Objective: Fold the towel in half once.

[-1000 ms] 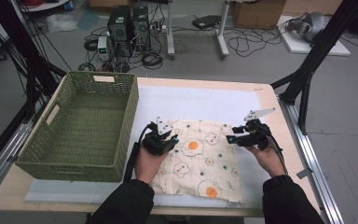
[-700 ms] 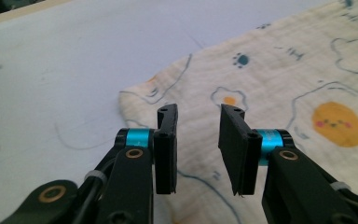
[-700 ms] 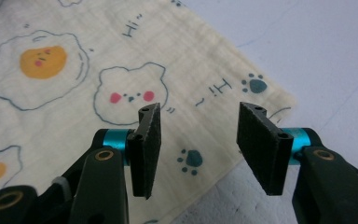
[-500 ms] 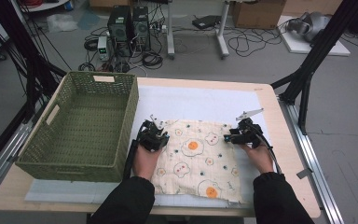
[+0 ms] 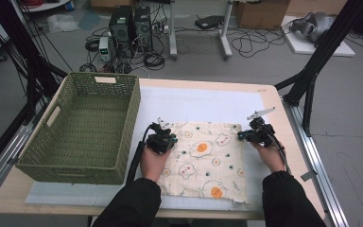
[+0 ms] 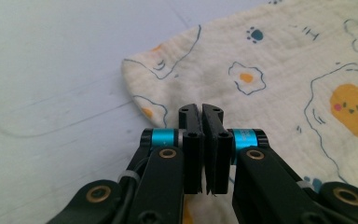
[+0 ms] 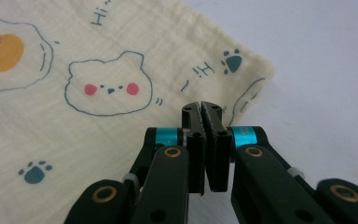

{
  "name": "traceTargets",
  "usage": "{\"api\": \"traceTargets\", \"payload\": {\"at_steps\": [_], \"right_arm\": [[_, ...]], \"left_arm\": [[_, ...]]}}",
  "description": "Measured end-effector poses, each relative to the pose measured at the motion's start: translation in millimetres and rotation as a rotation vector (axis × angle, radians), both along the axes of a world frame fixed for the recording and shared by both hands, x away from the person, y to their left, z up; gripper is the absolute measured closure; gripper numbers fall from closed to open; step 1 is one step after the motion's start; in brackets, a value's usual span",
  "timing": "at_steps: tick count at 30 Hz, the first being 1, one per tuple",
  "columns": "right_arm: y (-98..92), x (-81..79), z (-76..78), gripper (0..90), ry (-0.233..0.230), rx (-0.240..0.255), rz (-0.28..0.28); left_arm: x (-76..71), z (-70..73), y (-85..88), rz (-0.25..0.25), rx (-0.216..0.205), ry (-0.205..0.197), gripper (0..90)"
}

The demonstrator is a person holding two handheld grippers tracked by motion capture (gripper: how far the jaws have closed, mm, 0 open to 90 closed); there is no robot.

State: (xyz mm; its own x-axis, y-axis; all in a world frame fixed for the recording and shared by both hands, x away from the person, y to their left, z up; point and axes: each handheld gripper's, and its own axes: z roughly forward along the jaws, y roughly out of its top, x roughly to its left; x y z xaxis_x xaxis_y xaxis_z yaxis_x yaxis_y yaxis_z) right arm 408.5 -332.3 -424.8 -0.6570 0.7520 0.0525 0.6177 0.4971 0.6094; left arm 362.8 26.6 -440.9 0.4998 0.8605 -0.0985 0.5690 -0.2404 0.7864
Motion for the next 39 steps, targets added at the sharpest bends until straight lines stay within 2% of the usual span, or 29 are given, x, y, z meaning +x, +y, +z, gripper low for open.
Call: {"api": "traceTargets", "payload": {"at_steps": [2,3,6,9,10,12,14,16,19,21,22,23,24,26,28,30,33,35,37,39], "right_arm": [[-9.8,2.4,6.8,88.6,-0.003,-0.022,-0.009],[-14.7,3.5,12.9,88.6,-0.005,-0.017,-0.016],[-21.7,5.8,22.7,88.4,-0.009,0.024,-0.008],[-21.1,4.9,21.2,88.2,0.025,0.073,0.011],[-19.8,3.8,20.8,88.1,0.028,0.072,0.019],[-19.1,0.2,20.7,88.0,0.037,0.101,0.035],[-21.4,-6.2,21.9,88.0,0.042,0.136,0.051],[-26.7,-14.3,21.8,88.0,0.062,0.205,0.069],[-31.1,-33.3,23.1,88.0,0.069,0.259,0.105],[-33.1,-48.0,24.1,88.0,0.051,0.274,0.124],[-34.7,-54.8,24.1,88.0,0.049,0.287,0.132],[-35.6,-61.3,23.8,88.0,0.048,0.288,0.138],[-36.5,-67.8,23.7,87.9,0.048,0.280,0.144],[-39.3,-80.0,22.8,87.8,0.047,0.295,0.156],[-40.9,-91.7,20.7,87.7,0.043,0.300,0.169],[-41.0,-102.5,14.9,87.7,0.063,0.308,0.178],[-37.6,-117.1,2.2,87.3,0.099,0.277,0.198],[-35.6,-123.3,-5.8,83.9,0.117,0.245,0.210],[-36.5,-125.4,-5.2,76.5,0.119,0.234,0.206],[-38.5,-126.2,1.1,71.4,0.100,0.238,0.196]], "left_arm": [[1.6,2.7,-4.6,-0.005,-0.033,-0.009,86.6],[2.6,4.1,-5.6,-0.003,-0.039,-0.020,86.5],[7.1,8.1,1.0,0.057,-0.132,-0.032,86.6],[9.3,9.2,10.0,0.075,-0.139,-0.038,86.6],[8.2,11.1,11.2,0.076,-0.131,-0.050,86.6],[4.4,16.6,13.6,0.066,-0.144,-0.072,86.6],[-0.9,21.2,16.3,0.039,-0.130,-0.089,86.5],[-6.9,24.2,19.0,0.008,-0.120,-0.083,86.5],[-21.2,26.5,23.4,-0.030,-0.111,-0.100,86.5],[-33.2,26.2,24.7,-0.056,-0.098,-0.116,86.5],[-39.1,25.2,25.5,-0.074,-0.101,-0.112,86.4],[-45.9,23.6,26.0,-0.090,-0.102,-0.111,86.4],[-52.3,22.0,25.9,-0.110,-0.078,-0.113,86.4],[-63.9,18.1,25.5,-0.146,-0.042,-0.117,86.3],[-72.6,14.4,25.0,-0.178,-0.019,-0.104,86.0],[-80.5,11.8,24.0,-0.216,0.015,-0.091,85.8],[-87.6,10.8,23.6,-0.246,0.029,-0.081,85.1],[-88.2,10.2,24.1,-0.261,0.034,-0.054,81.1],[-88.2,11.9,26.6,-0.269,0.021,-0.051,74.8],[-88.3,16.6,30.2,-0.259,0.004,-0.062,68.0]]}}
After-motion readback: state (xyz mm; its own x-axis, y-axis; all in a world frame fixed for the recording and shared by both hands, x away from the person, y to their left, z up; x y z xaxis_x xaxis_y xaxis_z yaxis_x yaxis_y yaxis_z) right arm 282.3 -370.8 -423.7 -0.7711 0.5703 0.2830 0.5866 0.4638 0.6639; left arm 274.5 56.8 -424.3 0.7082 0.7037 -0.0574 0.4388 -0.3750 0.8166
